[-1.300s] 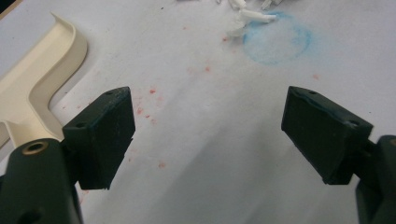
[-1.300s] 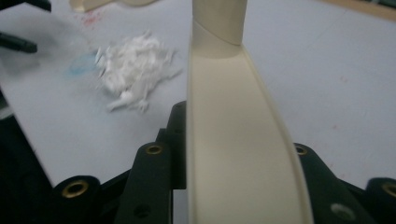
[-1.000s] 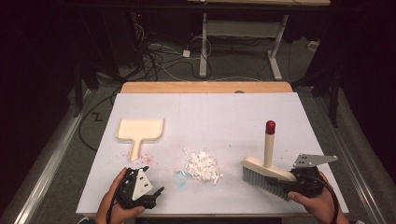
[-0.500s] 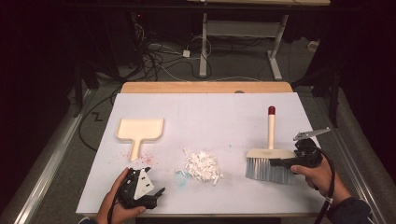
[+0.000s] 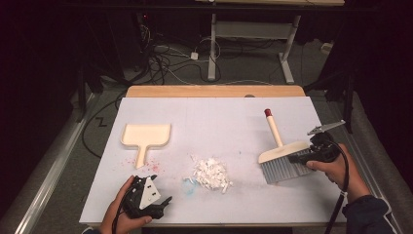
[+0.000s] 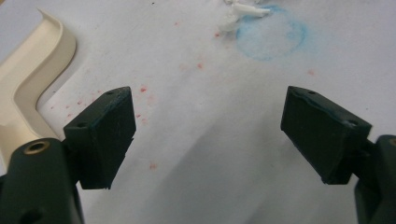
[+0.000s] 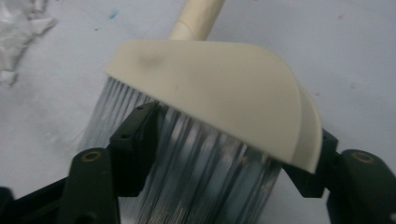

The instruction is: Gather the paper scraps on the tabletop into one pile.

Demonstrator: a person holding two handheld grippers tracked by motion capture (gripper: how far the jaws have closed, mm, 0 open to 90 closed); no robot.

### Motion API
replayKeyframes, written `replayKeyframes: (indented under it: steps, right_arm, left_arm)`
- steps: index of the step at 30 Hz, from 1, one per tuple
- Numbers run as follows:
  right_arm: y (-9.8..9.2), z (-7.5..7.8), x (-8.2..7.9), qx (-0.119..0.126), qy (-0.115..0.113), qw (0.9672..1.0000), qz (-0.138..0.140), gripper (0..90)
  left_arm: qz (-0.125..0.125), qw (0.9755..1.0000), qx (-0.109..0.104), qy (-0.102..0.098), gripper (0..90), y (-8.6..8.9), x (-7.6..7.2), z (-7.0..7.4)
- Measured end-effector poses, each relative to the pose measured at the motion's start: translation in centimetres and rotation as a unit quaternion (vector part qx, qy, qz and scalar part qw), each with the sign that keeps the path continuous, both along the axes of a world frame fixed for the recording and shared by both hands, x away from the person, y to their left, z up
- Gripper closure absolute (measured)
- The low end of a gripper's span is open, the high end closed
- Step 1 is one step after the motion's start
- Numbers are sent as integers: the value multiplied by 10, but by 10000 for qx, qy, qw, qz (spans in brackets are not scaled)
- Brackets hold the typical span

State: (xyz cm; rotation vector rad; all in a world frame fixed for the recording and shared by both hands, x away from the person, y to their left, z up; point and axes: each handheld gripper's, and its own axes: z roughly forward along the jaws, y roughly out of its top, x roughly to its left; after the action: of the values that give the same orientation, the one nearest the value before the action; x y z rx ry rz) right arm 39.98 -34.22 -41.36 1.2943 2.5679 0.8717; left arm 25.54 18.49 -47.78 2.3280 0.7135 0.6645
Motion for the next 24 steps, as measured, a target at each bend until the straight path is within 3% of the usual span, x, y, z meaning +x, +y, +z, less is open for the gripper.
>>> replayKeyframes:
  steps: [2, 4, 7, 11, 14, 16, 18, 21, 24]
  right_arm:
    - [1, 1, -1, -186, -208, 9996, -53, 320]
    - [3, 1, -2, -230, -245, 9994, -113, 301]
    - [4, -2, -6, -209, -196, 9993, -259, 282]
    - [-7, -12, -12, -46, 43, 9982, -602, 230]
    - [-20, -15, -12, -306, -121, 9923, -1193, 210]
    - [-30, -16, -13, -45, -186, 9894, -1440, 206]
    - [-29, -15, -17, -134, -393, 9911, -1263, 198]
    - [-20, -10, -22, -224, -775, 9910, -1064, 200]
    - [-11, -3, -29, -179, -1237, 9879, -921, 204]
  left_arm:
    - [8, 10000, -14, -14, 169, 0, 0, 0]
    - [10, 10000, -20, -23, 169, 1, 0, 1]
    - [-5, 10000, -15, -31, 169, 1, 0, 1]
    - [7, 10000, -40, -36, 169, 1, 0, 1]
    - [-15, 10000, -36, -17, 169, 0, 0, 1]
    - [-39, 10000, -17, -23, 169, -1, 0, 1]
    - [-35, 10000, -18, -19, 169, -1, 1, 1]
    - [-31, 10000, -6, -12, 169, -2, 2, 1]
    - [-32, 10000, -8, -31, 169, -2, 1, 1]
